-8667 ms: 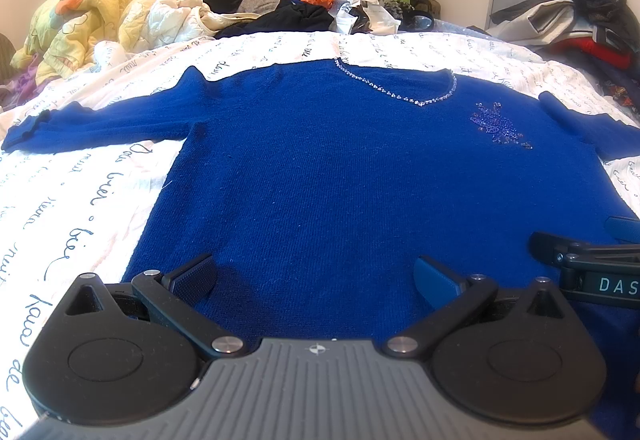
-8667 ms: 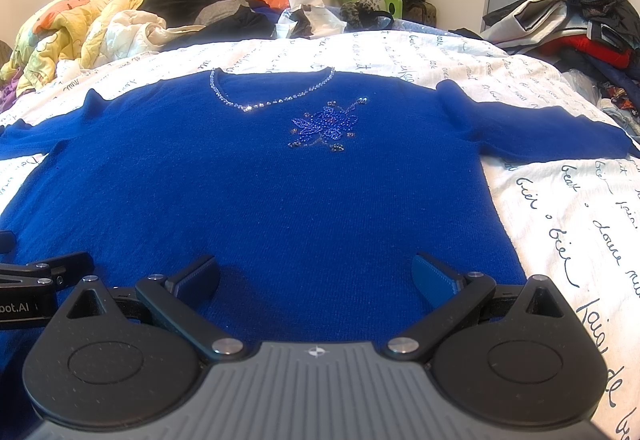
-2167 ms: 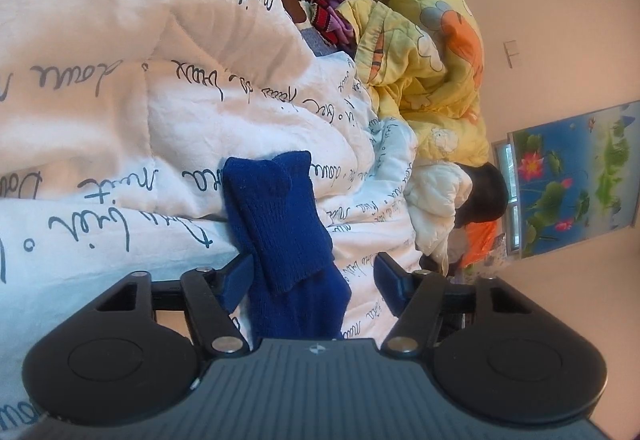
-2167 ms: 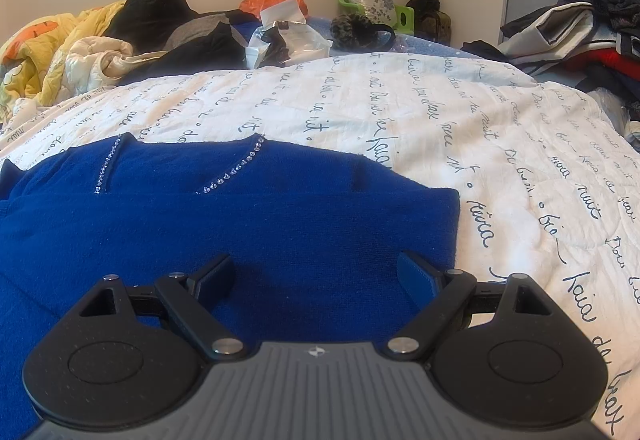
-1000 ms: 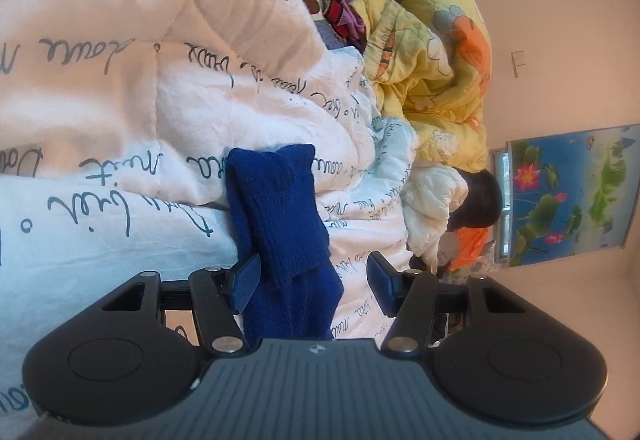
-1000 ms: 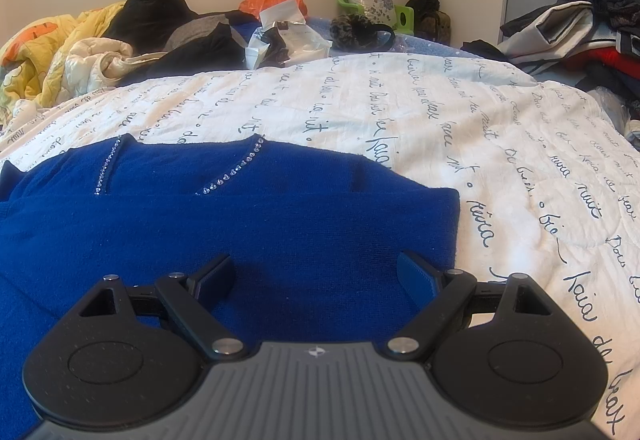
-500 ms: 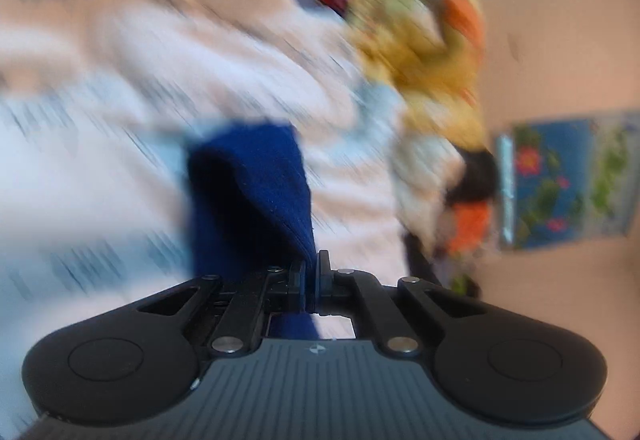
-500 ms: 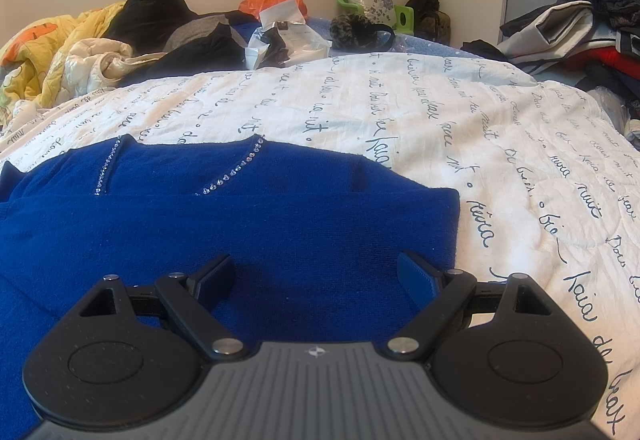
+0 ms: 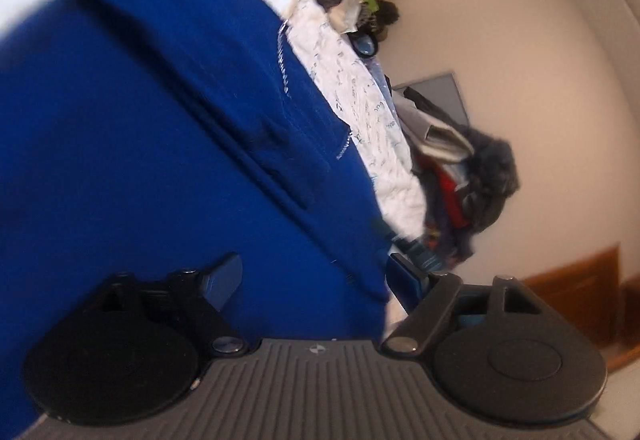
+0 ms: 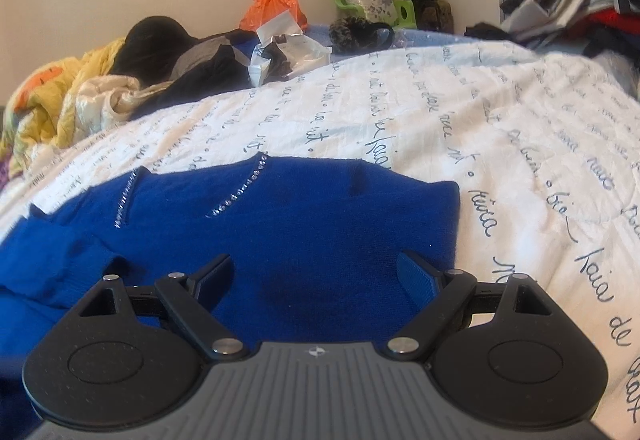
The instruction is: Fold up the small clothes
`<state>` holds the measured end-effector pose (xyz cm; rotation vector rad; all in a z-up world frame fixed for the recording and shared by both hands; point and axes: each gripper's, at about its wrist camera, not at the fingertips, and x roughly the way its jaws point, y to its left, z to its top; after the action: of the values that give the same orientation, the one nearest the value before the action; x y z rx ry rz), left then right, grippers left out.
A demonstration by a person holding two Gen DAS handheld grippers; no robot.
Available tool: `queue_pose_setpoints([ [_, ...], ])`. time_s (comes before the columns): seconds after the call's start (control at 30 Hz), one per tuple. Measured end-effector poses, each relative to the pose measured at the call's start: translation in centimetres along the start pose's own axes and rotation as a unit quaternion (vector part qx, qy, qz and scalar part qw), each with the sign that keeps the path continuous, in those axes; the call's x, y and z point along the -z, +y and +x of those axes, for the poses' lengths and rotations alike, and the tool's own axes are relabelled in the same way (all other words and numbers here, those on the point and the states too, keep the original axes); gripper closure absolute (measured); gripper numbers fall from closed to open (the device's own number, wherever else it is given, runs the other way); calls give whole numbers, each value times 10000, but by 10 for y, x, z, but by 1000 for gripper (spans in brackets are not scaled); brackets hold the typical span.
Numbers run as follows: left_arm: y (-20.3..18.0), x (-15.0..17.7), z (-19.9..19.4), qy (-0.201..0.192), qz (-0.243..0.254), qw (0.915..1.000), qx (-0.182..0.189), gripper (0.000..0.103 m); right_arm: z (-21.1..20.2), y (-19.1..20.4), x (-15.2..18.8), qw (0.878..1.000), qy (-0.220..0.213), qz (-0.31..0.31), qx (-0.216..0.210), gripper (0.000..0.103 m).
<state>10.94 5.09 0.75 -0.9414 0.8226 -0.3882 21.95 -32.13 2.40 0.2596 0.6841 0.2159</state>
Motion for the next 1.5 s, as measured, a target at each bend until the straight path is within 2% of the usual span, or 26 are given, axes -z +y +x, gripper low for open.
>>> queue_pose_setpoints([
  [0.03, 0, 4, -10, -127, 246, 9995, -136, 25, -7, 2, -4, 9988, 14, 417, -255, 12],
  [0.07, 0, 6, -18, -251, 463, 9983, -236, 24, -12, 5, -7, 9946, 21, 775, -693, 12],
  [0.13, 1, 12, -29, -482, 887, 9937, -490, 23, -9, 22, -13, 9779, 361, 1208, -1670, 13],
  [0.17, 0, 16, -30, -582, 1098, 9902, -636, 22, -1, 34, -16, 9709, 635, 1275, -1925, 13],
  [0.23, -1, 26, -29, -766, 1616, 9800, -876, 21, 24, 57, -19, 9627, 1164, 1288, -2073, 13],
  [0.3, -6, 39, -28, -964, 2298, 9629, -1036, 20, 46, 75, -19, 9614, 1533, 1207, -1939, 13],
  [0.37, -10, 42, -32, -983, 2481, 9574, -1105, 7, 62, 91, -16, 9620, 1725, 1086, -1815, 15],
  [0.4, -10, 43, -32, -1051, 2491, 9561, -1127, 0, 64, 99, -16, 9647, 1695, 951, -1779, 22],
  [0.47, -9, 40, -31, -1078, 2363, 9587, -1163, 0, 68, 115, -15, 9721, 1677, 569, -1538, 48],
  [0.5, -7, 40, -33, -1079, 2280, 9613, -1110, 0, 71, 121, -13, 9734, 1756, 432, -1407, 86],
  [0.53, -6, 41, -35, -1109, 2228, 9626, -1074, 0, 74, 122, -10, 9731, 1788, 406, -1398, 96],
  [0.63, -7, 42, -43, -1135, 2223, 9622, -1092, 0, 58, 119, -17, 9751, 1569, 226, -1550, 96],
  [0.7, -7, 42, -45, -1150, 2205, 9625, -1088, 0, 30, 107, -37, 9765, 1195, 224, -1778, 96],
  [0.77, -6, 41, -47, -1158, 2165, 9635, -1067, 0, -1, 85, -57, 9813, 825, 143, -1733, 96],
  [0.8, -6, 40, -46, -1161, 2156, 9637, -1065, 0, -13, 69, -66, 9853, 704, 63, -1556, 96],
  [0.9, -6, 40, -46, -1167, 2154, 9636, -1070, 0, -30, 17, -76, 9960, 638, -187, -594, 96],
  [1.0, -8, 37, -44, -1127, 2133, 9641, -1107, 0, -14, -34, -56, 9960, 884, 102, -70, 91],
  [1.07, -15, 25, -46, -1072, 2184, 9626, -1195, 1, -7, -53, -42, 9923, 1153, 414, 197, 85],
  [1.1, -21, 16, -49, -1187, 2260, 9584, -1274, 1, -9, -54, -40, 9918, 1140, 501, 280, 84],
  [1.2, -46, -21, -51, -1652, 2596, 9361, -1704, 1, -41, -49, -37, 9986, 190, 387, 296, 84],
  [1.27, -58, -50, -34, -1643, 2795, 9266, -1905, 3, -50, -32, -42, 9996, -217, 72, 151, 84],
  [1.3, -61, -61, -19, -1560, 2899, 9225, -2017, 5, -43, -19, -45, 9998, -193, -66, 11, 84],
  [1.4, -60, -79, 36, -1036, 3334, 9008, -2582, 14, -5, 11, -42, 9990, 233, -353, -164, 84],
  [1.47, -45, -81, 65, -605, 3417, 8901, -2954, 15, 21, 22, -31, 9967, 539, -592, 125, 84],
  [1.5, -37, -77, 71, -611, 3572, 8795, -3084, 8, 31, 21, -22, 9948, 641, -727, 314, 85],
])
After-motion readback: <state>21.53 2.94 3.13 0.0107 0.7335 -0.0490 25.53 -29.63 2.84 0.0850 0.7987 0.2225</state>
